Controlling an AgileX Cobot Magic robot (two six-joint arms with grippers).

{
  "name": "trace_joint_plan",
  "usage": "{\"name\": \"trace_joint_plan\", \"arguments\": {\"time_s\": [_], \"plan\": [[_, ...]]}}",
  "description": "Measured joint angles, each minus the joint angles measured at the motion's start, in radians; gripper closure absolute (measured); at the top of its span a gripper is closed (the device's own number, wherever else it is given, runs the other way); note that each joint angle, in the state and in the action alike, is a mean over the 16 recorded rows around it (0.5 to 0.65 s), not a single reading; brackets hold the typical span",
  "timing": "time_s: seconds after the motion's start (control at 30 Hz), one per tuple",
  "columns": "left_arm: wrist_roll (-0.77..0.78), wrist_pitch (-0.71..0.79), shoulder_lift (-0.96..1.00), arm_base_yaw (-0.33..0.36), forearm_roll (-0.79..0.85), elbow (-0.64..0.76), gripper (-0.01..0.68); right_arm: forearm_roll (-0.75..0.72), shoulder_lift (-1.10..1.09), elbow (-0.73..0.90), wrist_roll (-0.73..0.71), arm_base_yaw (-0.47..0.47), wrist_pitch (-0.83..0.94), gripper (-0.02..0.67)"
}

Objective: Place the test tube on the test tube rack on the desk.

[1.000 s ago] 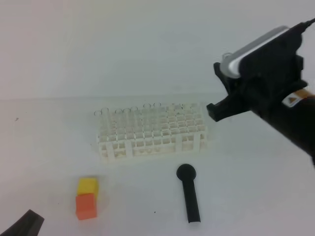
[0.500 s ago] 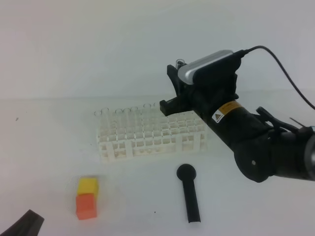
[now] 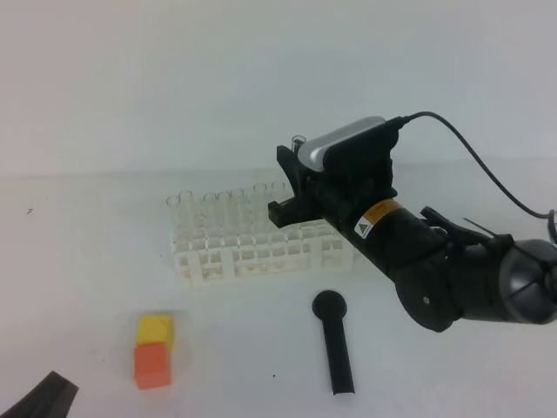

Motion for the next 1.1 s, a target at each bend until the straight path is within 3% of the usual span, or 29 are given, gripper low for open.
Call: {"name": "trace_joint_plan", "arguments": {"time_s": [0.33, 0.83, 1.1], "plan": [[0.003, 0.0, 0.001, 0.0, 0.0, 0.0, 0.673, -0.024, 0.044, -0.002, -0.01, 0.0, -0.006, 0.51], [0.008, 0.0, 0.001, -0.006, 0.0, 0.0, 0.673, -0.04, 0.01, -0.005, -0.096, 0.0, 0.02, 0.354], [0.008, 0.0, 0.002, -0.012, 0.0, 0.0, 0.673, -0.041, -0.175, -0.006, -0.245, 0.001, 0.2, 0.463]]}}
